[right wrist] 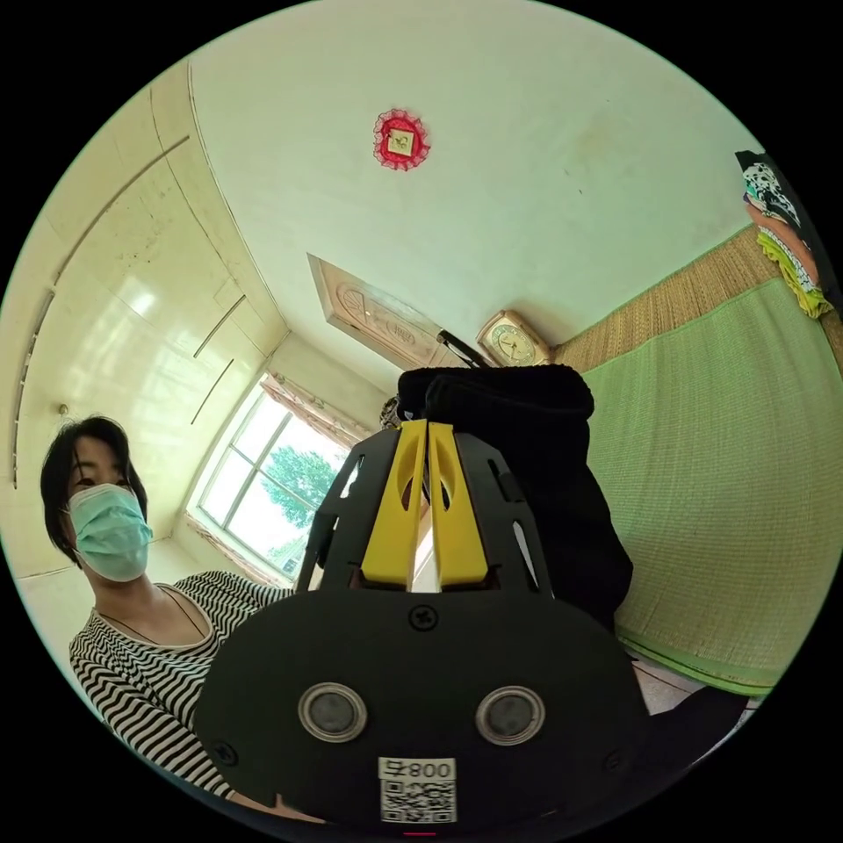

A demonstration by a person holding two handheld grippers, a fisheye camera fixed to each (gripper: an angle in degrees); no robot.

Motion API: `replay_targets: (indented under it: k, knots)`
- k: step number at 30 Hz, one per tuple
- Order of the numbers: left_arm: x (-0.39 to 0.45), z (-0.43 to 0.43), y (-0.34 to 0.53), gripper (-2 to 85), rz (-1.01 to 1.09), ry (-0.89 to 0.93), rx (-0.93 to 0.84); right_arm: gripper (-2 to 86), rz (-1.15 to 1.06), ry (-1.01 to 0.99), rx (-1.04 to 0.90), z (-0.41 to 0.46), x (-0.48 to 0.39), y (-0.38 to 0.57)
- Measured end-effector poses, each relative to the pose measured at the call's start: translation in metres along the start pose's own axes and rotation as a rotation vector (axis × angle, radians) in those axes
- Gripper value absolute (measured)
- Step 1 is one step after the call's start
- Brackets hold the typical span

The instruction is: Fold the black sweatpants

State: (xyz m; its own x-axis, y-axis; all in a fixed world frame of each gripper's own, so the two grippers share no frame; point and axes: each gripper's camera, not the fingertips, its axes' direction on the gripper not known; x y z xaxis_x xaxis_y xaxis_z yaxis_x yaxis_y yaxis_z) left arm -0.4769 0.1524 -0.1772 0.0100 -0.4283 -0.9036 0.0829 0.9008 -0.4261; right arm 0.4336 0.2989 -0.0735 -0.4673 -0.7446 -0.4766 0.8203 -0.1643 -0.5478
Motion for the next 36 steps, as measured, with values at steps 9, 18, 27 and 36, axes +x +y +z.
replay_targets:
  k: [9,18,27,36]
  knots:
    - [0.002,-0.084,-0.017,1.8,0.132,0.044,0.082,0.0,-0.149,0.182,0.148,-0.037,-0.099,-0.068]
    - [0.023,-0.122,-0.057,1.8,0.350,0.131,0.081,-0.1,-0.368,0.482,0.231,0.019,-0.239,-0.212]
    - [-0.016,-0.201,-0.093,1.7,0.421,-0.005,0.343,-0.1,-0.672,0.536,0.079,0.266,-0.370,-0.366]
    - [-0.187,-0.332,-0.041,2.1,-0.039,-0.486,0.571,-0.2,-0.648,0.522,-0.578,0.668,-0.274,-0.365]
